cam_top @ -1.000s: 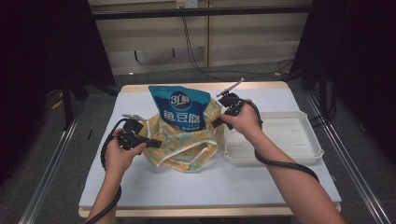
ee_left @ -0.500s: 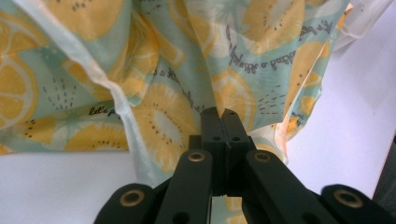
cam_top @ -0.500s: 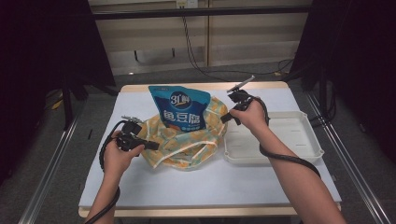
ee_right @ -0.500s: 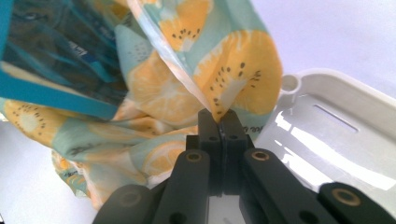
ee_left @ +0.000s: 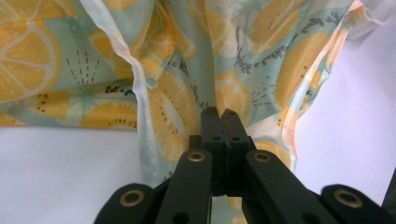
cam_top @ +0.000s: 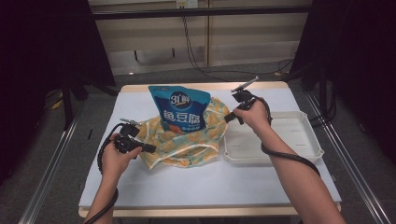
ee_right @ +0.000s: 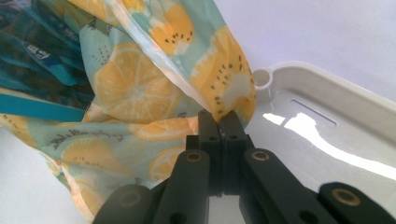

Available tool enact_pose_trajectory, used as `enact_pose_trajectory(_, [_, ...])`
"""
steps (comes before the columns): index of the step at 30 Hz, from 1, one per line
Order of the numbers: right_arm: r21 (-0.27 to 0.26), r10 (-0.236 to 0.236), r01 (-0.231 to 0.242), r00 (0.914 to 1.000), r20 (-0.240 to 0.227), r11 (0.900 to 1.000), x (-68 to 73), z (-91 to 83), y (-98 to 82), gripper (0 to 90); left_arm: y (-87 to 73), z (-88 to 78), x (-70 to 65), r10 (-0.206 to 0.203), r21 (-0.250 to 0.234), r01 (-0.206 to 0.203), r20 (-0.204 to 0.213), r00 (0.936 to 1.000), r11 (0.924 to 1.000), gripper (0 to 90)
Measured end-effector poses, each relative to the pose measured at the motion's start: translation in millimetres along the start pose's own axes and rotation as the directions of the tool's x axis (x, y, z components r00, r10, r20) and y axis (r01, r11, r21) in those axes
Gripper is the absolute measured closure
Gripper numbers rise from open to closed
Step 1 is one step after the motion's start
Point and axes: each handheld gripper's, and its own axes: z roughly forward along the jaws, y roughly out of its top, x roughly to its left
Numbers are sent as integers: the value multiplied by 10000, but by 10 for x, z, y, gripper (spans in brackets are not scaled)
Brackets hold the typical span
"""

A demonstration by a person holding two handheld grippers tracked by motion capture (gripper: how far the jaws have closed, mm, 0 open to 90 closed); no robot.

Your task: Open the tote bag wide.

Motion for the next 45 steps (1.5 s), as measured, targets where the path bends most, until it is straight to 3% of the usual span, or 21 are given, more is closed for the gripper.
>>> enact_pose_trajectory(7, [35, -268, 268, 9996, 59, 9996, 38, -18, -17, 889, -37, -52, -28, -143, -176, 142, -60, 9999, 9997, 900])
enact_pose_trajectory(8, [-21, -395, 395, 9992, 51, 9992, 40, -17, -20, 888, -36, -61, -21, 36, -60, -36, -78, 10000, 10000, 900])
enact_pose_trajectory(21, [28, -172, 172, 9998, 117, 9998, 3, -3, 95, 897, -60, -39, -27, 87, 49, -87, -7, 10000, 10000, 900])
enact_pose_trajectory(24, [17, -206, 206, 9998, 20, 9998, 1, 49, 134, 895, -67, -45, -24, -97, -90, 98, 12, 10000, 9999, 900])
enact_pose_trajectory(30, [307, -382, 379, 9992, 87, 9988, 71, 86, 108, 844, -55, -81, -39, -73, -314, 74, 36, 10000, 9995, 900])
enact_pose_trajectory(33, [247, -477, 473, 9987, 162, 9986, 86, 42, 78, 765, -41, -114, -56, 3, -541, -6, -66, 10000, 9985, 900])
enact_pose_trajectory(40, [177, -949, 946, 9954, 159, 9954, 142, -114, 45, 598, 2, -179, -107, -27, -936, 20, -73, 10000, 9956, 772])
enact_pose_trajectory(41, [170, -857, 854, 9962, 152, 9962, 172, -142, 47, 587, 8, -183, -110, -24, -969, 11, -124, 9999, 9953, 748])
enact_pose_trajectory(45, [264, -1389, 1386, 9902, 107, 9900, 269, -211, 56, 507, 44, -206, -160, 192, -813, -237, -555, 9983, 9964, 585])
